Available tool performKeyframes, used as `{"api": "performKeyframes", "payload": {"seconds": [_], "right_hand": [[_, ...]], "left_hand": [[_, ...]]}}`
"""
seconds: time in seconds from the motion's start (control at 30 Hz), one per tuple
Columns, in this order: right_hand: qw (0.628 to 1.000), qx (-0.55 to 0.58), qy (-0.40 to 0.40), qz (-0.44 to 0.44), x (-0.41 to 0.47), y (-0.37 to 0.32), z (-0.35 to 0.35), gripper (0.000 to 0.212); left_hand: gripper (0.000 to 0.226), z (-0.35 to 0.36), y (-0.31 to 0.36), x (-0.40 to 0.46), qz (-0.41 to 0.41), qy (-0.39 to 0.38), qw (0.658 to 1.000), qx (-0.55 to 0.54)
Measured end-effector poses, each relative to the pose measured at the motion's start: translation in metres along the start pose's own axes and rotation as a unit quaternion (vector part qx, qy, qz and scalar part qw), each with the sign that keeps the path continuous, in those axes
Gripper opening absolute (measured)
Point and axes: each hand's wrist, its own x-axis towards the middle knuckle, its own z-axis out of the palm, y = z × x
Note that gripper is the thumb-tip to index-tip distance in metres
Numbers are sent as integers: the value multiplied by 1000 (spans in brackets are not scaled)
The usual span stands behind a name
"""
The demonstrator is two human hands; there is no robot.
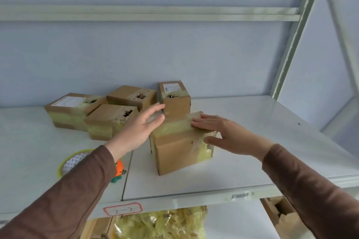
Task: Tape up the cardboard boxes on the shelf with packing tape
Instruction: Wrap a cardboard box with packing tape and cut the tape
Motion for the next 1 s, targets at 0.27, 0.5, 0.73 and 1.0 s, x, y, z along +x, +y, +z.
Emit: {"api": "performKeyframes", "payload": {"seconds": [0.27,0.5,0.73,1.0], "right_hand": [[894,390,116,190,21,-6,3,66],[734,599,157,278,35,-5,23,93],[724,605,168,285,41,-9,32,48],[761,590,192,191,22,-16,22,41]], "left_hand": [[73,18,10,25,-7,-128,982,141],[103,46,8,22,-216,75,925,-305],[39,64,3,24,-226,153,910,-313],[25,48,24,9,-135,131,931,-314]]}}
